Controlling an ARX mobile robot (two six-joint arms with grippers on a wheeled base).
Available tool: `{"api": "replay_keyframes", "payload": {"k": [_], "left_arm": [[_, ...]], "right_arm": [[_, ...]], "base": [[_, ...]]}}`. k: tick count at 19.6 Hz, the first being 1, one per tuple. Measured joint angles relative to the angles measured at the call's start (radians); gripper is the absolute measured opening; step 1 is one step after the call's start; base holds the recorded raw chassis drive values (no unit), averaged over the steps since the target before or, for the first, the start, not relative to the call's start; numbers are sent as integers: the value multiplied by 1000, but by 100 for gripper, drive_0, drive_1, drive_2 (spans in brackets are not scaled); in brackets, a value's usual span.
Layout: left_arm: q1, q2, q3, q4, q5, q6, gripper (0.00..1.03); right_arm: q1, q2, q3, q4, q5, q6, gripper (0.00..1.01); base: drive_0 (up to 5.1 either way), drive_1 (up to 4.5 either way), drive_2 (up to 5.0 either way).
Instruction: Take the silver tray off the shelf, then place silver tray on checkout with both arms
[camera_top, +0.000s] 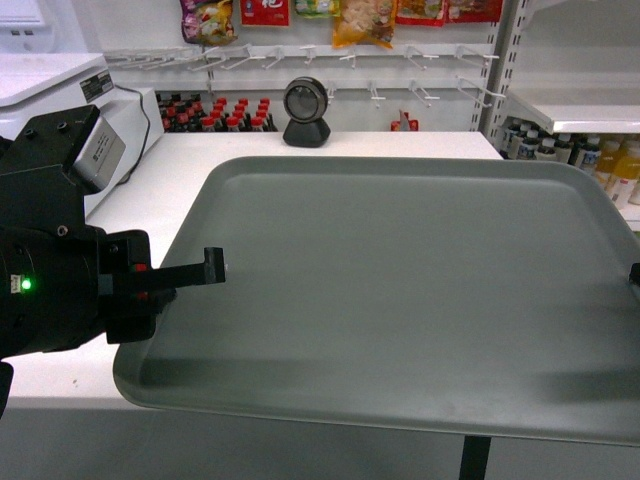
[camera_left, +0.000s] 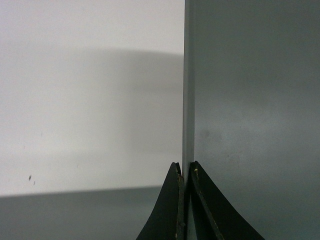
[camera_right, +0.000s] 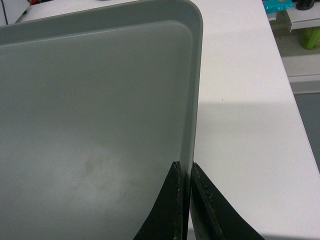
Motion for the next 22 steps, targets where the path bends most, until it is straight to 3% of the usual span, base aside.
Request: {"api": "replay_keyframes", "payload": {"k": [21, 22], "left_arm": [[0, 3, 1, 1, 0, 0, 3], [-12, 8, 27, -85, -45, -21, 3]], "right_arm": [[0, 5, 3, 2, -2, 0, 3], [0, 5, 3, 2, -9, 0, 3]], "base": [[-5, 388, -398], [0, 0, 0]]}}
